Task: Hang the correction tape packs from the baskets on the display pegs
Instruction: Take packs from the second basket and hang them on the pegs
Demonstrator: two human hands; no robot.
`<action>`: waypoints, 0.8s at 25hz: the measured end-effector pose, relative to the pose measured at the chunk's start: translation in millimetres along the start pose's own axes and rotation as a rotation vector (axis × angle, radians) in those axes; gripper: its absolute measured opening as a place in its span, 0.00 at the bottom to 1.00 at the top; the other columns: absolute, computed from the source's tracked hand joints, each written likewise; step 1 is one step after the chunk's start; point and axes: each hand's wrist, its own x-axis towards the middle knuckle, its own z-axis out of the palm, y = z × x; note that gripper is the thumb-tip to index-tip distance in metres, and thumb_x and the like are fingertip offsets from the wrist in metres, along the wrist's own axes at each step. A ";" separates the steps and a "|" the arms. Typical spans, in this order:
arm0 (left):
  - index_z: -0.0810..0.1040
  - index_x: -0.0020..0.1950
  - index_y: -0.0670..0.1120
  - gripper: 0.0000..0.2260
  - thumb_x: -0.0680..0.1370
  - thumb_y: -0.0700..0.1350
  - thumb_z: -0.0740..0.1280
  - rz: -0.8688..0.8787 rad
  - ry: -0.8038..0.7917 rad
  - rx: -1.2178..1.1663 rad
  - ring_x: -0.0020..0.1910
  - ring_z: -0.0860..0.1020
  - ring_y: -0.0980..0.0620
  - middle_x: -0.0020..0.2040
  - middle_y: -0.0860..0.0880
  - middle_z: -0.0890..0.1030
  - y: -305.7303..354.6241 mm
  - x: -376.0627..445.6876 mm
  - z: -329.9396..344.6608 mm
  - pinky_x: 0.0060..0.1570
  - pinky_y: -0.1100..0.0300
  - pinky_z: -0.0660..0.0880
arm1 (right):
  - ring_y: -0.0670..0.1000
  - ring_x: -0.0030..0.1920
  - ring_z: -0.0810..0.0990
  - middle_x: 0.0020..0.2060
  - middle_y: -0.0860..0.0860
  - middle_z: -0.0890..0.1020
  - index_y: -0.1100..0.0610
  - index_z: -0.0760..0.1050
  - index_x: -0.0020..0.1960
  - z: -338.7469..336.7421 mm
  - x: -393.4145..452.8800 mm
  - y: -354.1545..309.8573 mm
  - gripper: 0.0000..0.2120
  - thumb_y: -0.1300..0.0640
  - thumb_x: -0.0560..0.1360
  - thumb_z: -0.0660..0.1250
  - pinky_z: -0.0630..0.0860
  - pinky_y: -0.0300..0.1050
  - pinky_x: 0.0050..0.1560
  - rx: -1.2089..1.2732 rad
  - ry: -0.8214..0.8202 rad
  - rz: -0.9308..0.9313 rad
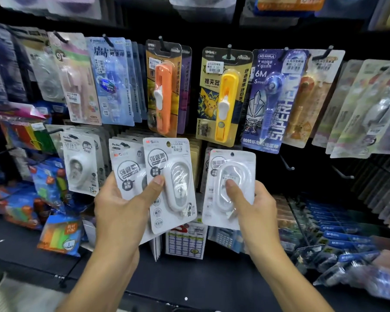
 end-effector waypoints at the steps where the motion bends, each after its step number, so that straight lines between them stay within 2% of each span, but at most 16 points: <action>1: 0.82 0.53 0.52 0.14 0.72 0.37 0.76 -0.003 -0.006 0.004 0.48 0.87 0.53 0.49 0.54 0.88 -0.8 -0.2 0.6 0.45 0.50 0.85 | 0.44 0.42 0.85 0.44 0.42 0.86 0.46 0.80 0.50 0.3 1.8 -2.1 0.08 0.44 0.76 0.72 0.78 0.41 0.41 -0.026 -0.065 0.015; 3: 0.82 0.53 0.52 0.13 0.72 0.37 0.76 -0.012 -0.014 0.002 0.48 0.87 0.52 0.49 0.54 0.88 -2.8 -0.3 2.4 0.45 0.48 0.85 | 0.43 0.41 0.84 0.43 0.40 0.85 0.45 0.79 0.49 2.6 0.8 -2.2 0.08 0.43 0.76 0.72 0.76 0.37 0.39 -0.102 -0.096 -0.003; 6: 0.82 0.53 0.51 0.13 0.73 0.37 0.76 -0.019 -0.024 -0.020 0.49 0.87 0.51 0.49 0.53 0.88 -4.2 0.5 3.5 0.45 0.48 0.85 | 0.42 0.40 0.83 0.42 0.40 0.84 0.44 0.79 0.48 7.0 -9.8 6.3 0.07 0.41 0.76 0.71 0.74 0.33 0.34 -0.071 0.021 -0.014; 9: 0.82 0.53 0.52 0.13 0.72 0.37 0.76 -0.016 -0.035 -0.032 0.49 0.87 0.51 0.49 0.52 0.88 -5.7 1.3 2.2 0.43 0.50 0.85 | 0.39 0.42 0.82 0.42 0.40 0.83 0.43 0.76 0.49 13.6 -7.8 11.8 0.10 0.39 0.75 0.70 0.73 0.29 0.34 -0.129 0.037 0.024; 11: 0.83 0.52 0.52 0.13 0.72 0.36 0.76 -0.019 -0.050 -0.027 0.48 0.87 0.51 0.49 0.52 0.88 -8.0 0.9 2.0 0.43 0.51 0.85 | 0.41 0.46 0.81 0.47 0.41 0.82 0.45 0.75 0.53 15.1 6.0 9.2 0.16 0.36 0.74 0.70 0.74 0.36 0.39 -0.150 -0.027 0.176; 13: 0.83 0.53 0.51 0.14 0.72 0.36 0.76 -0.035 -0.066 -0.027 0.48 0.87 0.50 0.49 0.51 0.88 -11.7 1.0 2.3 0.41 0.54 0.85 | 0.49 0.52 0.80 0.54 0.45 0.80 0.49 0.71 0.61 13.4 15.6 7.1 0.26 0.34 0.72 0.71 0.77 0.48 0.45 -0.171 -0.067 0.347; 14: 0.83 0.53 0.51 0.14 0.72 0.36 0.76 -0.049 -0.072 -0.030 0.48 0.87 0.50 0.49 0.51 0.88 -13.7 1.5 2.2 0.41 0.54 0.84 | 0.52 0.53 0.79 0.55 0.45 0.79 0.49 0.68 0.63 11.2 15.3 8.8 0.29 0.33 0.71 0.71 0.78 0.53 0.48 -0.268 -0.033 0.321; 16: 0.83 0.53 0.50 0.14 0.72 0.36 0.76 -0.082 -0.084 -0.032 0.48 0.87 0.49 0.49 0.50 0.88 -17.3 2.6 3.8 0.40 0.53 0.85 | 0.52 0.55 0.75 0.55 0.44 0.75 0.45 0.64 0.60 6.1 3.1 11.5 0.26 0.33 0.71 0.70 0.75 0.55 0.53 -0.479 0.099 0.075; 18: 0.83 0.53 0.50 0.14 0.71 0.36 0.77 -0.098 -0.096 -0.032 0.47 0.87 0.49 0.49 0.50 0.88 -20.7 3.2 7.4 0.41 0.52 0.85 | 0.49 0.56 0.73 0.53 0.38 0.73 0.40 0.62 0.58 5.0 -11.4 10.3 0.23 0.32 0.71 0.67 0.72 0.50 0.52 -0.423 0.126 -0.114; 20: 0.83 0.54 0.49 0.15 0.71 0.34 0.76 -0.100 -0.106 -0.027 0.47 0.87 0.51 0.48 0.50 0.88 -24.6 1.6 12.1 0.39 0.55 0.84 | 0.42 0.57 0.70 0.54 0.33 0.71 0.36 0.60 0.59 8.0 -15.8 8.3 0.23 0.36 0.72 0.69 0.69 0.43 0.53 -0.356 0.107 -0.163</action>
